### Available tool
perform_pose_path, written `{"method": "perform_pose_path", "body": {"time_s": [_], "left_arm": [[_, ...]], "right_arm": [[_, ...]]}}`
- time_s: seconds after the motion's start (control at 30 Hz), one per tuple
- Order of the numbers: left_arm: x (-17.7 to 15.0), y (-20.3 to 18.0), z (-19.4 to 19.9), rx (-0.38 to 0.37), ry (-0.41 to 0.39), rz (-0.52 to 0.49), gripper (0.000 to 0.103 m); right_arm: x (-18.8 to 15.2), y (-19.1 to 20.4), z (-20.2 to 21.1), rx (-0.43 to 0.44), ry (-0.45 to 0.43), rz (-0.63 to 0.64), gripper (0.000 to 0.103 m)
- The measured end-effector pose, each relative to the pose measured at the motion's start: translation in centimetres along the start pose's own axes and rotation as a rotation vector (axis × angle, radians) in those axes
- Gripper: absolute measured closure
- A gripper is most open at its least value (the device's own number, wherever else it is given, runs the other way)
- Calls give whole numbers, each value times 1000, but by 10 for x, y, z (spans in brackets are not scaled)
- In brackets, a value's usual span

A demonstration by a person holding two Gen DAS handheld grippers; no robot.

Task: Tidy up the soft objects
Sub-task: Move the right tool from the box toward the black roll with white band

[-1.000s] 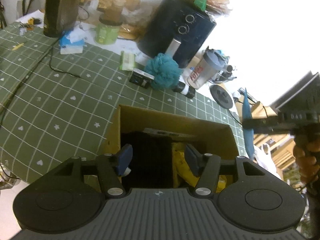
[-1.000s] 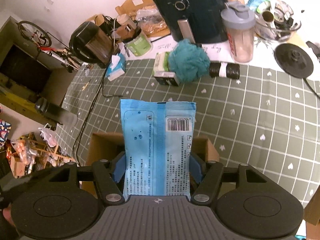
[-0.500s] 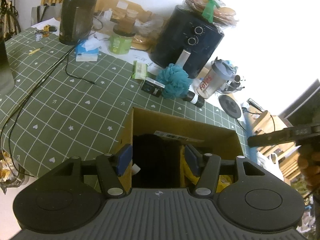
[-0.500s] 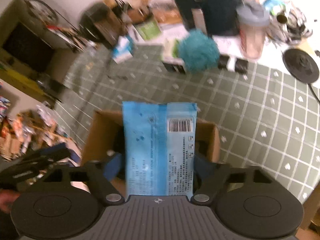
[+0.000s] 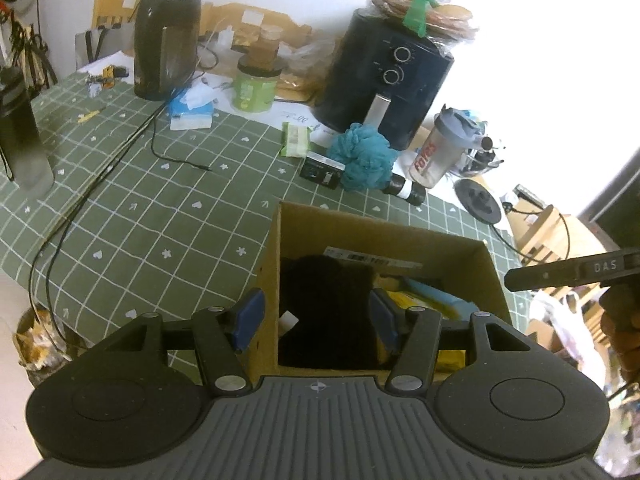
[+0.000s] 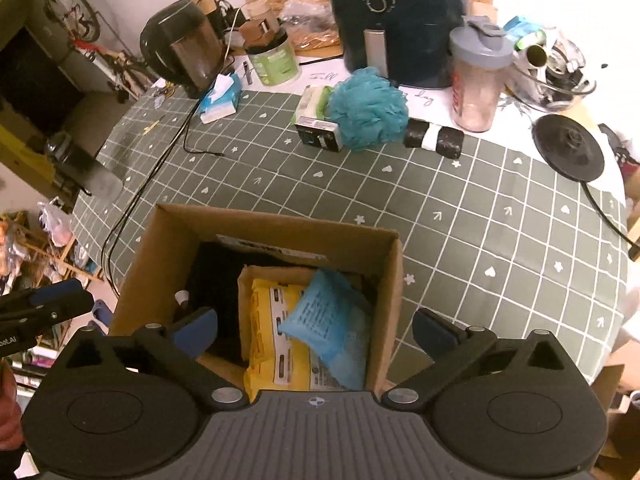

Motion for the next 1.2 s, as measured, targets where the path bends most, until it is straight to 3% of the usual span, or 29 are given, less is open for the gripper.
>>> {"method": "perform_pose_path", "body": {"time_s": [0.57,0.93,1.2], "left_arm": [[8,-34,-8,-54,-31,-103,46],[18,-49,-11,-115,-79,-213,46],[35,-52,-24,-132,-78,-235,46]], "right_arm": [[-20,3,4,-142,-158,33,0],[-4,-2,2,-196,-182,58,0],[21,-10,7,-236,-193,54,0]]}}
Point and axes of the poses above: each gripper's, at about its wrist camera, not at the fingertips, and z roughly against the way its jaws point, y to its left, x to its top, the point moved 2 cm from there along -z, roughly the way its jaws point, and after that the axes turned 9 degrees about y, right-handed, at the moved point
